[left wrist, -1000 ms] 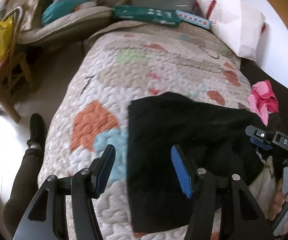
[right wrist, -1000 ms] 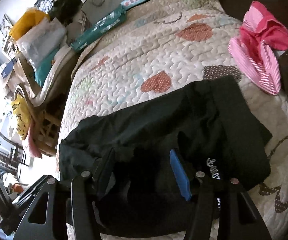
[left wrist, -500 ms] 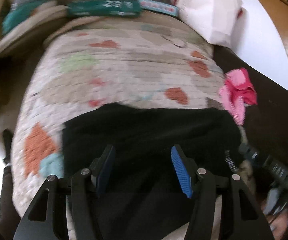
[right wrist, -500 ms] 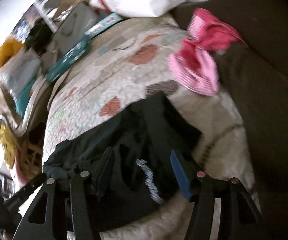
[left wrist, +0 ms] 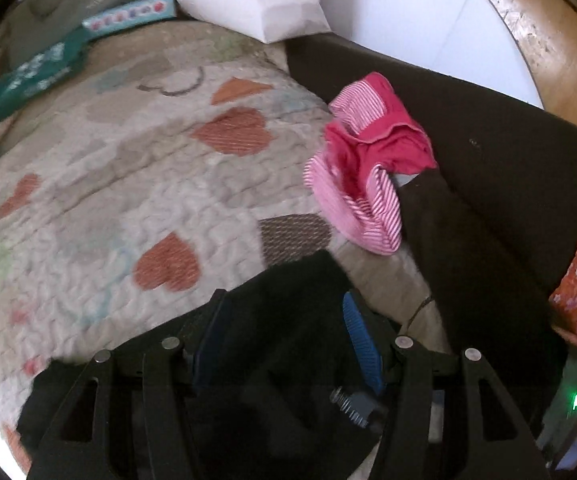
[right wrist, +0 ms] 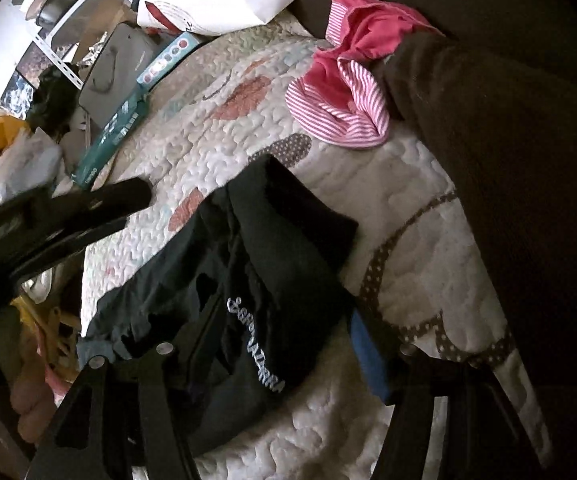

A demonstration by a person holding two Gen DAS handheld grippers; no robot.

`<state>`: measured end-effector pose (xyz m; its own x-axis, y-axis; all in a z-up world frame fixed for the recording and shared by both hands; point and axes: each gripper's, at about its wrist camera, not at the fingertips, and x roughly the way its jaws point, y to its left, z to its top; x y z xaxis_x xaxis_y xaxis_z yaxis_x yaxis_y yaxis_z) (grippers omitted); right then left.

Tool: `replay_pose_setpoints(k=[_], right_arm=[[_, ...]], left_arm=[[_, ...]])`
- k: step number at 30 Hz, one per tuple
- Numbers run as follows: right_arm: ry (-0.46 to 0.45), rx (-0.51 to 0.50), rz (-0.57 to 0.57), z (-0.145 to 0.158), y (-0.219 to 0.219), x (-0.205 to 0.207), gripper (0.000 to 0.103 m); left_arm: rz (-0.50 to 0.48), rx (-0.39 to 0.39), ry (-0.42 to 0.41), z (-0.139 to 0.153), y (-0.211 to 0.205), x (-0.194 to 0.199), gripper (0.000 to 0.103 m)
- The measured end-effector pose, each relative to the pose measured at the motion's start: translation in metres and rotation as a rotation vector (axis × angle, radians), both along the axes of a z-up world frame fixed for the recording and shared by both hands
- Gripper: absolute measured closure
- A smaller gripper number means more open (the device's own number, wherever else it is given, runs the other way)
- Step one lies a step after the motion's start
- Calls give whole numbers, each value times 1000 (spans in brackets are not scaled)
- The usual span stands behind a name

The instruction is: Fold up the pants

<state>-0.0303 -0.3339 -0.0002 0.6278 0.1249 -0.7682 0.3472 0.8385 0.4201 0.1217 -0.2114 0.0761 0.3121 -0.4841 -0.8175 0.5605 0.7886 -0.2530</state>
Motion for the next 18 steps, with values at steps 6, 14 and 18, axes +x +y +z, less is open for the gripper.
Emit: replay_pose_setpoints(k=[6, 14, 18], right_arm=[[-37, 14, -21, -5, -5, 10, 34], [-50, 22, -38, -9, -8, 18, 34], [-47, 23, -43, -13, -7, 19, 34]], left_arm=[[-4, -50, 124, -31, -20, 33, 46], [-91, 44, 130, -53, -63, 41, 38], [-150, 159, 105, -65, -82, 35, 36]])
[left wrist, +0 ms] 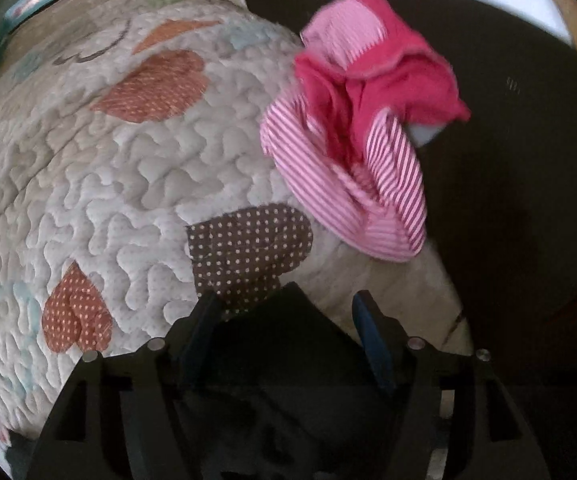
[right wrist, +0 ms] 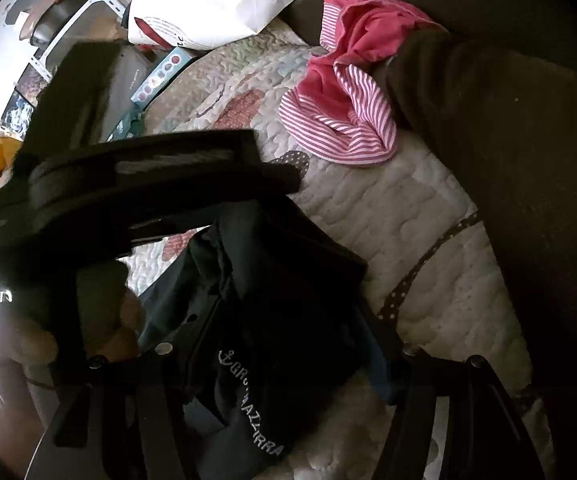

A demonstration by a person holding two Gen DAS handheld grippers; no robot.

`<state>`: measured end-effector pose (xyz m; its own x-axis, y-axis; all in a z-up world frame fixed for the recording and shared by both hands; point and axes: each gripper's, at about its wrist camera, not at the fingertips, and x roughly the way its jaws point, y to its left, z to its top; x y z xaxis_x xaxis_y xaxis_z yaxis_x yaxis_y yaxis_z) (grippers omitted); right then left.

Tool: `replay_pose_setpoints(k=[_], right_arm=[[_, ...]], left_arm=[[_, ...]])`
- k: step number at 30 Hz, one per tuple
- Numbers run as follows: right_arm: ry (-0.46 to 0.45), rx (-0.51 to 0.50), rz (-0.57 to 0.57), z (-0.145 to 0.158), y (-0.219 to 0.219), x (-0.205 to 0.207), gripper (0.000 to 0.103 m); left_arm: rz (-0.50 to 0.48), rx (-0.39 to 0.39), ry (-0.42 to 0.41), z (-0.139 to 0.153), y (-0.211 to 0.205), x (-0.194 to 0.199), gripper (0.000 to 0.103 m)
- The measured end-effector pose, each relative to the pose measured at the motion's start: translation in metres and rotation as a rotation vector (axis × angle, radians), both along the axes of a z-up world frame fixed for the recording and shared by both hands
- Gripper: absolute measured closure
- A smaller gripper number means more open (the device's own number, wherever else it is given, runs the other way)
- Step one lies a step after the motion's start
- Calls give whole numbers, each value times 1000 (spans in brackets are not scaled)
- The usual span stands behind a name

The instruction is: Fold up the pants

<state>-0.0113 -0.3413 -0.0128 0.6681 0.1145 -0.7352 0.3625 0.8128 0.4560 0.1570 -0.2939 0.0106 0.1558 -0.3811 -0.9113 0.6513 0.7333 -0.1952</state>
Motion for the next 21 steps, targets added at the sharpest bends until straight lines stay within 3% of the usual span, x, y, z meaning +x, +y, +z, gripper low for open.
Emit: replay_pose_setpoints(k=[3, 6, 7, 10, 19, 21], right_arm=[[0, -5, 6, 0, 2, 1, 34], [5, 0, 10, -1, 2, 1, 34], [9, 3, 13, -1, 2, 2, 35], [22, -12, 35, 3, 7, 10, 39], [-21, -37, 80, 21, 14, 11, 74], [-39, -39, 99, 26, 18, 11, 75]], left_arm=[[-32, 64, -45, -3, -6, -7, 42], [-44, 92, -103, 3, -6, -15, 70], [-50, 92, -107, 4, -5, -17, 72], [-37, 68, -99, 9, 4, -17, 76], [3, 11, -91, 36, 23, -18, 82], [10, 1, -93, 43, 27, -19, 85]])
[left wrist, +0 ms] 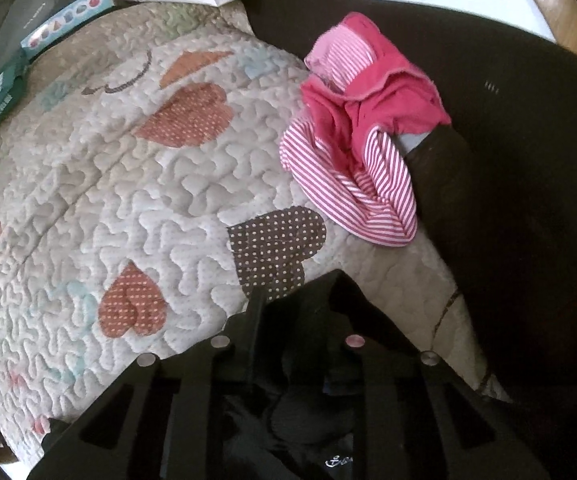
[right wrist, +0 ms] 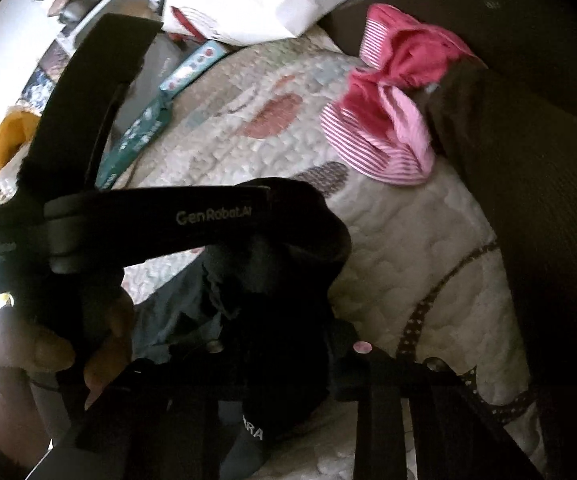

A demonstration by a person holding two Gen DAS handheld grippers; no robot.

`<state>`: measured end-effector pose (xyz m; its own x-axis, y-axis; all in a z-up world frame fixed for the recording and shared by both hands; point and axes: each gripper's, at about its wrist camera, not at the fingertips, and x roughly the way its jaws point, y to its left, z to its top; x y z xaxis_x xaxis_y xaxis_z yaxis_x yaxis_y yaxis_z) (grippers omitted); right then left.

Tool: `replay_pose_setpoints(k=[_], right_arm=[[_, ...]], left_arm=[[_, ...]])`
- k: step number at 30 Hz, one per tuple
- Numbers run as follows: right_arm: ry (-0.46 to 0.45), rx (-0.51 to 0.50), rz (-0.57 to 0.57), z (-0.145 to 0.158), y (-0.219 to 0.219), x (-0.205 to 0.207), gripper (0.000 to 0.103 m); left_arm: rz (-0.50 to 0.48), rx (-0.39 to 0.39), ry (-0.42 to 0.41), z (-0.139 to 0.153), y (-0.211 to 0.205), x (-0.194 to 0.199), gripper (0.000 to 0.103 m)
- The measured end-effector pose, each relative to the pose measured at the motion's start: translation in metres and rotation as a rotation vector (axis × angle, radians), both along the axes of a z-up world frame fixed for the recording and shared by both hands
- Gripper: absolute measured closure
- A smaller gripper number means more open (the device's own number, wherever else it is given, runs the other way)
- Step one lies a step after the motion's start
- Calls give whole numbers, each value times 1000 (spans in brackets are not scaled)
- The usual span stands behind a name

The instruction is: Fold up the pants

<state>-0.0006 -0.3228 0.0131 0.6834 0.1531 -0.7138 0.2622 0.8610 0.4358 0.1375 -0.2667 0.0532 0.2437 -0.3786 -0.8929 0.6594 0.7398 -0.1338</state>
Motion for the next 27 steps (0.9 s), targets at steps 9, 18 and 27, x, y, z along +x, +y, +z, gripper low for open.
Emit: replay_pose_setpoints(k=[9, 18, 27], right_arm=[[-74, -3, 62, 21, 11, -5, 79], [-159, 83, 178, 56, 29, -27, 80], [-183, 95, 326, 83, 79, -31, 81]], left_arm=[[33, -60, -46, 36, 25, -9, 89], [101, -161, -96, 85, 74, -28, 91], [238, -273, -123, 113, 157, -45, 91]])
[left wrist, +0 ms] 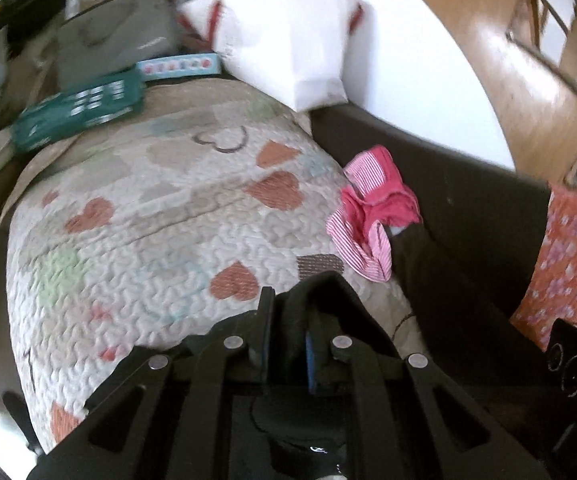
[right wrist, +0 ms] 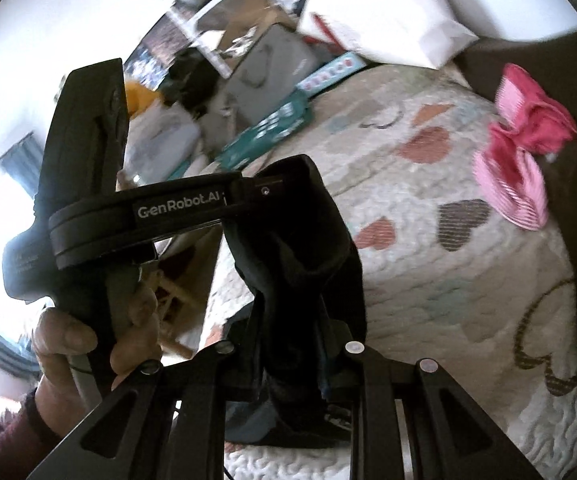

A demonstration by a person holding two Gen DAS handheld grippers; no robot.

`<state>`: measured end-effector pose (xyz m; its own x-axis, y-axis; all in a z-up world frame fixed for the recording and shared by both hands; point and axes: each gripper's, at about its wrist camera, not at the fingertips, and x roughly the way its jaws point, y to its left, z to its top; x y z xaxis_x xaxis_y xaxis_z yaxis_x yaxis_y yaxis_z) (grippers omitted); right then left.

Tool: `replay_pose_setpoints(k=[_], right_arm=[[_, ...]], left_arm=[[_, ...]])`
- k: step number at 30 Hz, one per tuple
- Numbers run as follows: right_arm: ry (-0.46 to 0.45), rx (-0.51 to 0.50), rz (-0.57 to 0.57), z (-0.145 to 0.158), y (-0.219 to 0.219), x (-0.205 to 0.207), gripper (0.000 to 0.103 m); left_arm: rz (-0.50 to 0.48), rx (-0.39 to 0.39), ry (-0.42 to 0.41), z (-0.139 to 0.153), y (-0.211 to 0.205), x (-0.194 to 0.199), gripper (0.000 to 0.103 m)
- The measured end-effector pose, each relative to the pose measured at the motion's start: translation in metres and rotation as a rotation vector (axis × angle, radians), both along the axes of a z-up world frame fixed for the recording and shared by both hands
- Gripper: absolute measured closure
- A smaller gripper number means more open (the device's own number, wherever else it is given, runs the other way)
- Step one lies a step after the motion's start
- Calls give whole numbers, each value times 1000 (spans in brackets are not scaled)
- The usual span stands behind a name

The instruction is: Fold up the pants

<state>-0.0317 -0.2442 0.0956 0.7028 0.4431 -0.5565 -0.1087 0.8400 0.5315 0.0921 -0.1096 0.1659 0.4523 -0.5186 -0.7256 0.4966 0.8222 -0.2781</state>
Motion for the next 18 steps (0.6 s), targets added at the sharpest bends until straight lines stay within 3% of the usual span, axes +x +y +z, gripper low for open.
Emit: replay_pose_setpoints(k=[5, 9, 18], right_arm=[[0, -58, 106, 11, 45, 4, 81], [18, -122, 187, 7, 85, 11, 81], [104, -276, 336, -36, 165, 27, 81]], left_arm=[[104, -97, 35, -4, 59, -1, 91], [192, -173, 96, -24, 106, 3, 92], [350, -298, 214, -89, 184, 3, 92]])
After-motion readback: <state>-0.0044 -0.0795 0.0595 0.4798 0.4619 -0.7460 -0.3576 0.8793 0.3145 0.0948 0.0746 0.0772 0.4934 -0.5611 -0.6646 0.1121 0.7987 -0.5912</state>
